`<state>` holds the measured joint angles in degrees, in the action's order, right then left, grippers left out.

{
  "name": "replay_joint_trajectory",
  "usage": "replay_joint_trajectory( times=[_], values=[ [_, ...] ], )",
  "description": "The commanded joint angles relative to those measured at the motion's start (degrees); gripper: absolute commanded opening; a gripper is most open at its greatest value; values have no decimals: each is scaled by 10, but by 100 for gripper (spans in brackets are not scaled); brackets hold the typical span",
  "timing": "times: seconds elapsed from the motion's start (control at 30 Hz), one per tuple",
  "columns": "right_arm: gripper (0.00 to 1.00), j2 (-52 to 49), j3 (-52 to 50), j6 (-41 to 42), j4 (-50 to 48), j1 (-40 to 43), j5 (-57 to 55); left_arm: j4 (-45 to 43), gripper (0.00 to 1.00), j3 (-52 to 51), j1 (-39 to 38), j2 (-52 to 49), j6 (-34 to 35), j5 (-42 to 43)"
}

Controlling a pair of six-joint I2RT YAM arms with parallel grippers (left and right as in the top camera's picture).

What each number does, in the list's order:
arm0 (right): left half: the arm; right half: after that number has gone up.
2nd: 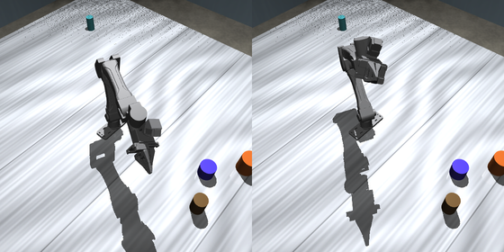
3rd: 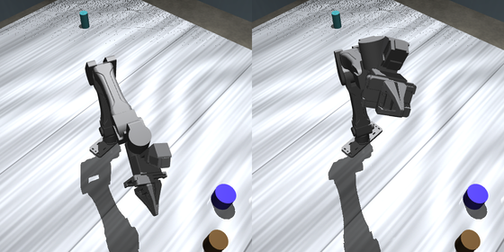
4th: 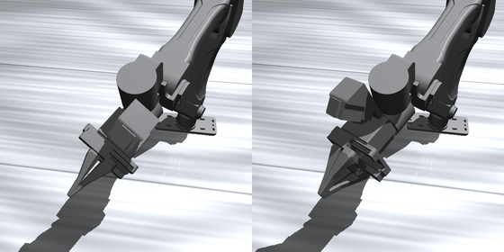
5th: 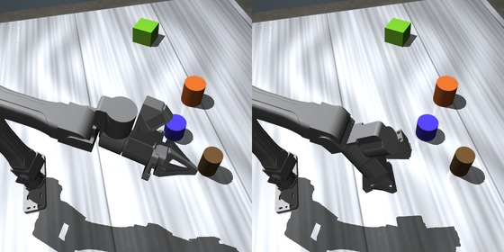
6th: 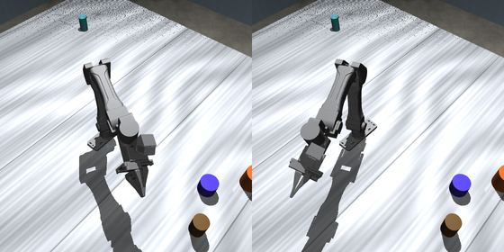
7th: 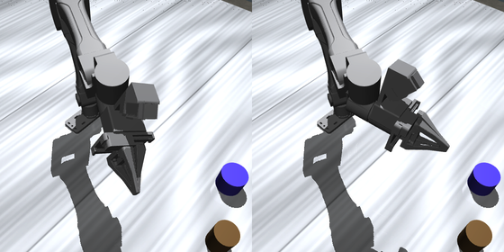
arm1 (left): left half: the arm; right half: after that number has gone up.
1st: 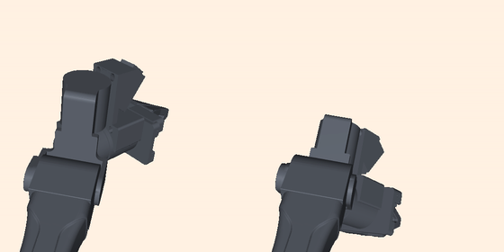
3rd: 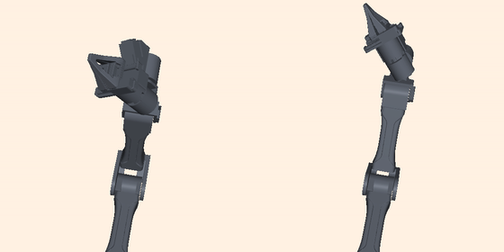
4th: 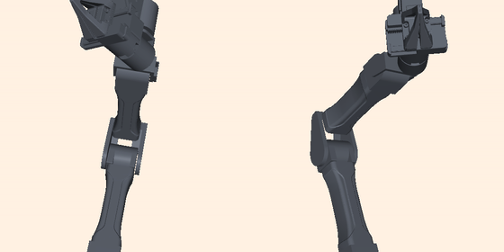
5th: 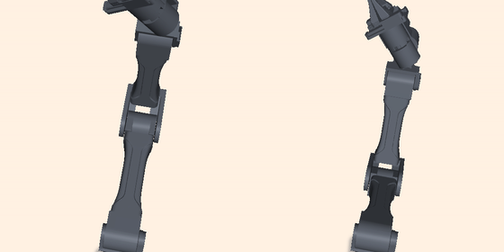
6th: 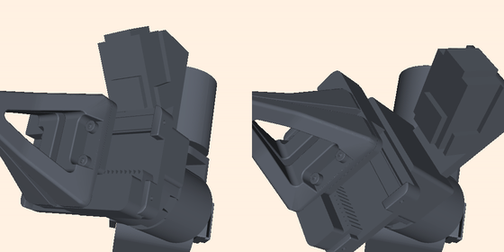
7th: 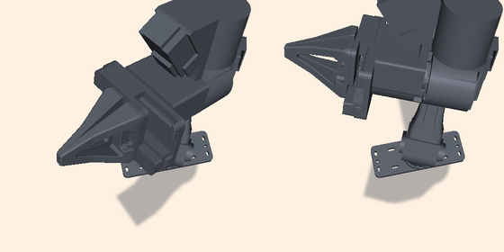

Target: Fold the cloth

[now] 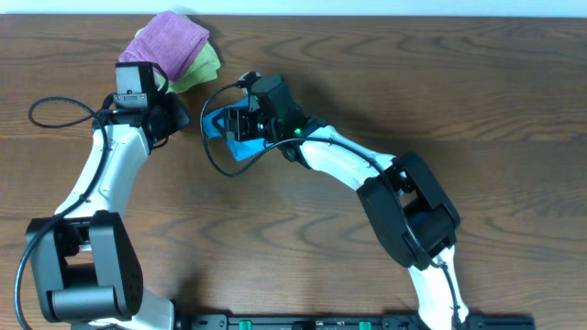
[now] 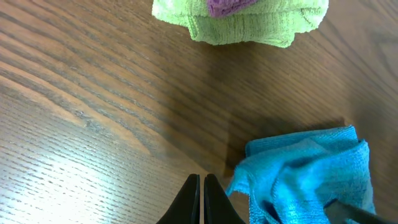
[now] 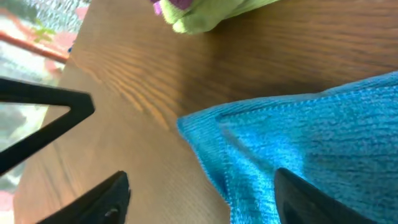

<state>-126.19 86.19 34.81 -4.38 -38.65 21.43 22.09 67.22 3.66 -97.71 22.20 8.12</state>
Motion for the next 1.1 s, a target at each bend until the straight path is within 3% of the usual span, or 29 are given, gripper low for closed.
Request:
replay_joint_trajectory(
  times=[0.0,0.23,0.33,0.4,0.63,0.73,0.93,1.07],
  values=[
    [81,-6,11,-7,-1,-1,26,-1,6,6,5,11,-10,-10],
    [86,21,11,-54,10,30,26,2,6,6,22,14,-7,10],
    [91,41,12,-77,30,51,24,3,13,6,28,20,-1,31],
    [99,60,12,-99,57,71,23,4,26,6,31,27,1,52],
    [99,144,11,-176,184,145,24,39,82,6,32,39,38,118],
    [99,194,11,-226,272,174,24,55,96,6,32,39,54,152],
    [99,299,6,-367,497,230,-19,81,96,2,32,38,105,207],
    [99,392,-57,-389,539,281,-18,79,95,-24,29,36,129,240]
  ],
)
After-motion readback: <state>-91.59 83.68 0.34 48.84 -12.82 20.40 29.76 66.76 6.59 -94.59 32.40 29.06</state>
